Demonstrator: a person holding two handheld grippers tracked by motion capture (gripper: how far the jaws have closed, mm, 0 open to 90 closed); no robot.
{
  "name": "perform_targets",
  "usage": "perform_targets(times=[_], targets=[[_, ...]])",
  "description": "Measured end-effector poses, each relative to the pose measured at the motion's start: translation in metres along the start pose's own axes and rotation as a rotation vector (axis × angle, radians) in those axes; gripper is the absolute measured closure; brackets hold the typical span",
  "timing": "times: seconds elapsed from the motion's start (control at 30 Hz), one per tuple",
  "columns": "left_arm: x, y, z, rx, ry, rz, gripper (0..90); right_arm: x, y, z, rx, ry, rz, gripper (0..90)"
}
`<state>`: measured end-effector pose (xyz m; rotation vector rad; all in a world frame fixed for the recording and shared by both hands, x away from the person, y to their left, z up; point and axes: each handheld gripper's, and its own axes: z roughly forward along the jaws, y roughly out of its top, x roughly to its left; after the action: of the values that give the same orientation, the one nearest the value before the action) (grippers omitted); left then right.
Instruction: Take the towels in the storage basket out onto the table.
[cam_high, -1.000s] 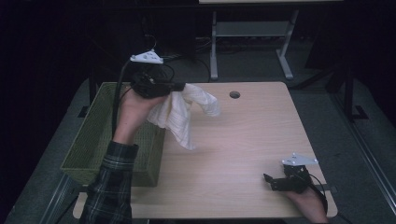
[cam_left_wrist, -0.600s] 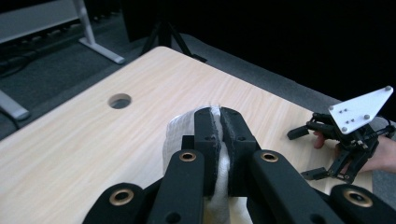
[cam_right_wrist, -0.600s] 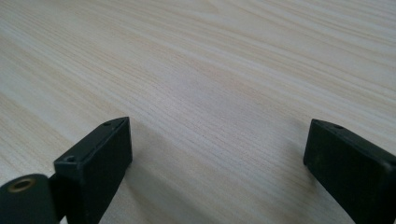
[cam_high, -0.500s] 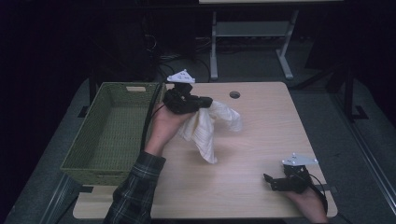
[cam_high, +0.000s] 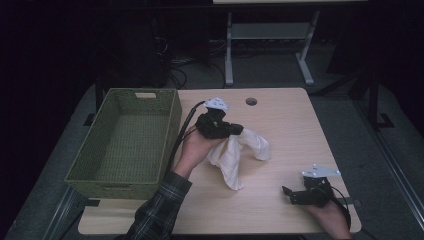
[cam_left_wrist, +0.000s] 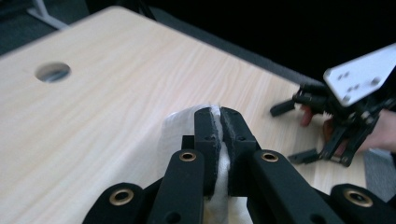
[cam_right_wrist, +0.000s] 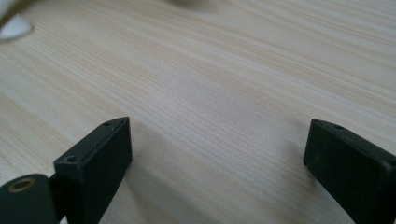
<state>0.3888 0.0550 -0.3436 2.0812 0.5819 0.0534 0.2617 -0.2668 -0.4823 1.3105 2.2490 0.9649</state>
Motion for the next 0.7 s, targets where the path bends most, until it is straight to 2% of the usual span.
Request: perform_targets(times=[0.07,0.27,0.5,0.57,0.7], targets=[[0.003,-0.008,0.010,0.020,0.003,-0.001,85.1,0.000,0.000,0.000,0.000,0.000,-0.001,7.5],[0.011,-0.027,0.025,0.057,0.022,-0.004,85.0,0.000,0.000,0.000,0.000,-0.001,0.002,7.5],[0.020,-0.050,0.039,0.102,0.011,-0.016,83.2,0.000,0.000,0.000,0.000,0.000,0.001,7.5],[0.023,-0.054,0.041,0.107,0.013,-0.013,77.0,0.000,0.000,0.000,0.000,-0.001,0.002,7.4],[0.022,-0.055,0.035,0.104,0.035,-0.009,50.2,0.000,0.000,0.000,0.000,-0.001,0.005,7.4]])
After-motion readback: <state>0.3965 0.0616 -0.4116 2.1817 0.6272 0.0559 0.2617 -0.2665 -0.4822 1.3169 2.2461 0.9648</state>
